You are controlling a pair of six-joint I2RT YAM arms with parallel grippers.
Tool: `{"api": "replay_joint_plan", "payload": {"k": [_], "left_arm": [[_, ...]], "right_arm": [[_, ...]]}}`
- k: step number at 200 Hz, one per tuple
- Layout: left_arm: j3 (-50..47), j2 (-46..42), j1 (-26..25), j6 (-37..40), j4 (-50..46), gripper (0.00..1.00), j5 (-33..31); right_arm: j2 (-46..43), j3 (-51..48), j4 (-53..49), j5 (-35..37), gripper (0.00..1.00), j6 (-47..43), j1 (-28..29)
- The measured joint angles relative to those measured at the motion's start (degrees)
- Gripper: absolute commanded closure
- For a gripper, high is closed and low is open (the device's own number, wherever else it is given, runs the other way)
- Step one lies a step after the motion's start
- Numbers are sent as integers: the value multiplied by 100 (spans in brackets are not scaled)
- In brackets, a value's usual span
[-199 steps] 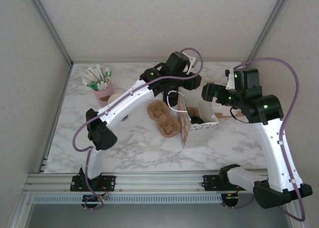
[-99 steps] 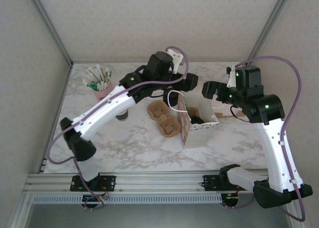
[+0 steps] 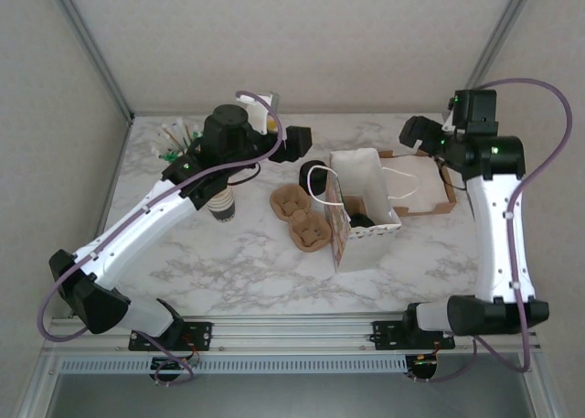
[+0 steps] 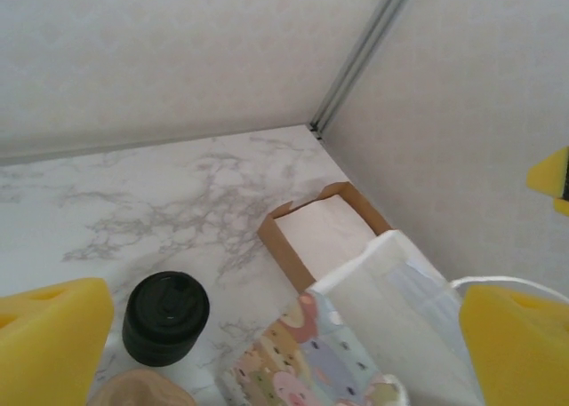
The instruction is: Pack the takeout coffee
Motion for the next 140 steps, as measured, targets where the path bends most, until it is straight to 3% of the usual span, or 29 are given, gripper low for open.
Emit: {"api": "replay_joint_plan", "payload": {"k": [29, 47, 87, 140], "left_arm": [[-409, 4, 457, -251, 192, 0, 426], [-509, 48, 680, -380, 286, 0, 660], [-529, 299, 975, -535, 538, 0, 973], [-544, 782, 1078, -581, 739, 0, 1237]], "right_arm": [[420, -125, 83, -249, 6, -26, -682], [566, -317, 153, -271, 15, -33, -892], [1266, -629, 428, -398, 34, -35, -938], [2149, -870, 750, -413, 44, -17, -874]]}}
